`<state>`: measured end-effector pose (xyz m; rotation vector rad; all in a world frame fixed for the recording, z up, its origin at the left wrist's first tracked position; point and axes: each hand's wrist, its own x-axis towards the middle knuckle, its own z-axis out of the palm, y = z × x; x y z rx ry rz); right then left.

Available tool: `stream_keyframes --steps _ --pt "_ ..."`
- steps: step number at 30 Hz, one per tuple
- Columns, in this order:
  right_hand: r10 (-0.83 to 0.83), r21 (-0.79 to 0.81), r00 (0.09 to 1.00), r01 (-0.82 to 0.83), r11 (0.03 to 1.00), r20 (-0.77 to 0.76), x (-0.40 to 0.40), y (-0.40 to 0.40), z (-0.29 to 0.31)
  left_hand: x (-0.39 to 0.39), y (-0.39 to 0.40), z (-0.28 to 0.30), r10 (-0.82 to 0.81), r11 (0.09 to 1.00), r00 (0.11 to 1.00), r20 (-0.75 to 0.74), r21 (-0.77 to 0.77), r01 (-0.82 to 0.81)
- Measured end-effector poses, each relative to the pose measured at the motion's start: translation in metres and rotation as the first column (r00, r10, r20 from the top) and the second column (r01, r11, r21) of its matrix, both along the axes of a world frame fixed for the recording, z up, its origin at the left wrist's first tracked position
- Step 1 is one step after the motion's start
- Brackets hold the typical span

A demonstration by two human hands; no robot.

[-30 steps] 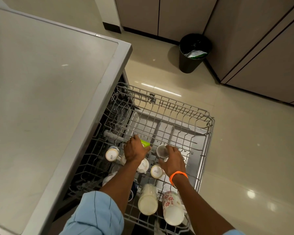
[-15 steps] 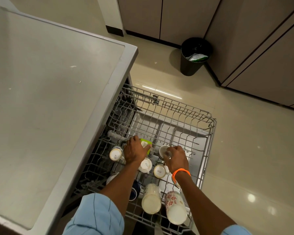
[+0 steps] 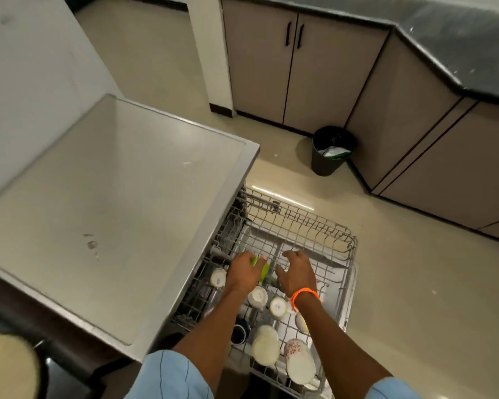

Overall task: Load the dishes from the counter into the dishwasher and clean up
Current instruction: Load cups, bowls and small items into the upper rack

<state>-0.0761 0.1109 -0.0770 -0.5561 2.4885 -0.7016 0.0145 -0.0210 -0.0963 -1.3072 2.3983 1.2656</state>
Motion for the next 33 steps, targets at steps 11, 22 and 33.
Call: stream_keyframes --steps 11,22,33 --pt "0.097 -0.087 0.988 -0.109 0.990 -0.123 0.017 -0.017 0.130 0.045 0.005 0.135 0.048 0.997 0.984 -0.171 -0.049 -0.057" --pt "0.307 -0.172 0.923 -0.350 0.921 -0.233 0.053 -0.025 0.227 0.106 -0.017 0.251 0.259 0.914 0.923 -0.284 -0.236 -0.329" --pt "0.539 -0.276 0.798 -0.600 0.751 -0.269 0.143 -0.057 0.274 0.247 0.009 0.285 0.482 0.756 0.843 -0.240 -0.372 -0.539"
